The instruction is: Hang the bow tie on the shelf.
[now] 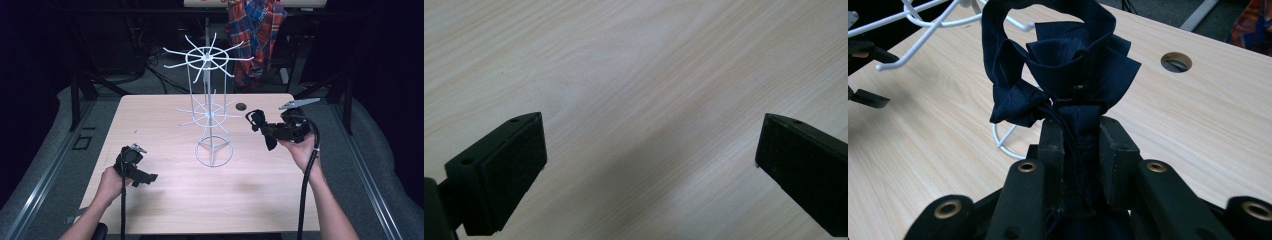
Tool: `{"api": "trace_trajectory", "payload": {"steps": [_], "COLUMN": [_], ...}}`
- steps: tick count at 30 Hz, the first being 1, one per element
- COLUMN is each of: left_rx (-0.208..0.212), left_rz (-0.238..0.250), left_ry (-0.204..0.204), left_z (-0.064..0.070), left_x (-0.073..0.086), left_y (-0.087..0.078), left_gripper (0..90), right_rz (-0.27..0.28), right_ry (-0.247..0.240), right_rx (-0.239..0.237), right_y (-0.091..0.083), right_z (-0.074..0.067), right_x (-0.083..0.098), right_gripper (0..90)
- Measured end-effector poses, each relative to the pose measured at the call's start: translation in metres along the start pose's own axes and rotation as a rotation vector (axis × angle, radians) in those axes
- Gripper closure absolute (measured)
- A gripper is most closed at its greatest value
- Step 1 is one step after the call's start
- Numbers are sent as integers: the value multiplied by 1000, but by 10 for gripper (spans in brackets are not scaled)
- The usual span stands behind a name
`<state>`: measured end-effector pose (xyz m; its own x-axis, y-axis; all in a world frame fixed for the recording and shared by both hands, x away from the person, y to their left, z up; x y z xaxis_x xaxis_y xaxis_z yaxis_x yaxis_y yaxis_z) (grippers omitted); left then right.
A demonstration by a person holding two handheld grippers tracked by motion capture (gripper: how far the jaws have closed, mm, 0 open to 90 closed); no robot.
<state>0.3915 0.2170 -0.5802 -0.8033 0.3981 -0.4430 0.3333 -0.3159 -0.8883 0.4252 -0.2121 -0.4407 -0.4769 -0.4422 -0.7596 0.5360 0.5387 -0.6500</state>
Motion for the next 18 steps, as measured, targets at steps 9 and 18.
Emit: {"api": "trace_trajectory", "payload": {"steps": [9, 18], "left_rx": [0, -11], "left_rz": [-2, -2], "left_ry": [-2, -17], "left_z": [-2, -5], "left_x": [3, 7], "left_y": [-1, -4], "left_gripper": [3, 3], "right_rz": [17, 22], "right_ry": [-5, 17], "right_rx": [-16, -23], "right_y": [8, 12], "right_z": [-3, 3], "right_x": [-10, -8], "right_gripper": [741, 741]}}
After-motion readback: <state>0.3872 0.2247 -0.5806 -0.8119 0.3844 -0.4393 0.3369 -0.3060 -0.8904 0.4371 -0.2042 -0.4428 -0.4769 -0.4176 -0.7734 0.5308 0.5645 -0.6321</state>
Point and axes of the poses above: each handheld gripper's, and its own axes: y roughly forward along the jaws, x roughly out of its underside, z roughly to its right, the point moved 6 cm from there along y, roughly forward along the jaws, and after that the axes turned 9 degrees about -y, right-handed, at the moved point
